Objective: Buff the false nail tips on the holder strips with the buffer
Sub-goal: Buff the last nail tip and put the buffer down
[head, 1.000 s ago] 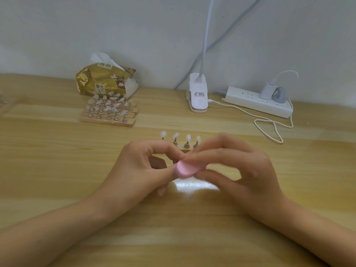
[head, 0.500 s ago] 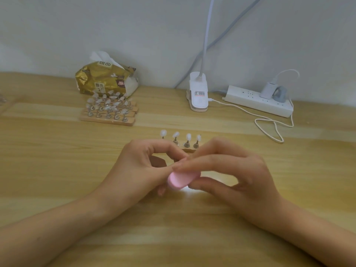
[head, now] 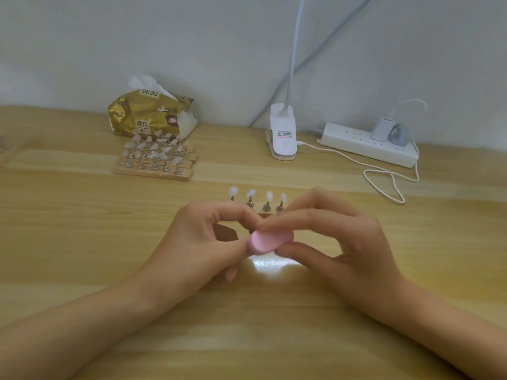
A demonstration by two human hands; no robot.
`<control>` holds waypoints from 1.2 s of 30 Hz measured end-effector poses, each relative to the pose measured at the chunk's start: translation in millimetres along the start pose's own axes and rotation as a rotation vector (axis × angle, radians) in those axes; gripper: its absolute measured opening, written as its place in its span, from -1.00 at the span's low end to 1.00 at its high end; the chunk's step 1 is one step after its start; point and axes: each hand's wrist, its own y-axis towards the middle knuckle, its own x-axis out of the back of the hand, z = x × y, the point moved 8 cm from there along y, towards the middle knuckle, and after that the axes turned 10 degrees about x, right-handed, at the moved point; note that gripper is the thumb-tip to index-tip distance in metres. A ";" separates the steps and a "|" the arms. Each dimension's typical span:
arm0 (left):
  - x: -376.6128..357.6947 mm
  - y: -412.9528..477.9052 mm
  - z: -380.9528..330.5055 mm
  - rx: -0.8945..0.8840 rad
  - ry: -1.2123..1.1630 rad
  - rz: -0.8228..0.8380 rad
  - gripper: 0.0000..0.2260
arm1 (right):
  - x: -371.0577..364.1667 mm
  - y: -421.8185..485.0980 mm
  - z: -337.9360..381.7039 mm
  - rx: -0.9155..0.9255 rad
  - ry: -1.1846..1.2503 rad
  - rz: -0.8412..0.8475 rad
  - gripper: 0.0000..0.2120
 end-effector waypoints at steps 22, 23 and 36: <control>-1.4 0.8 1.7 0.030 0.011 0.008 -0.76 | 7.4 0.1 0.3 -0.022 -0.064 -0.049 -0.81; -1.8 0.6 1.8 0.032 0.006 0.017 -0.77 | 0.1 -0.9 4.8 0.007 -0.073 -0.008 -0.82; -1.3 0.9 1.3 0.027 0.009 0.007 -0.79 | 14.5 1.6 -2.3 -0.042 -0.072 -0.073 -0.81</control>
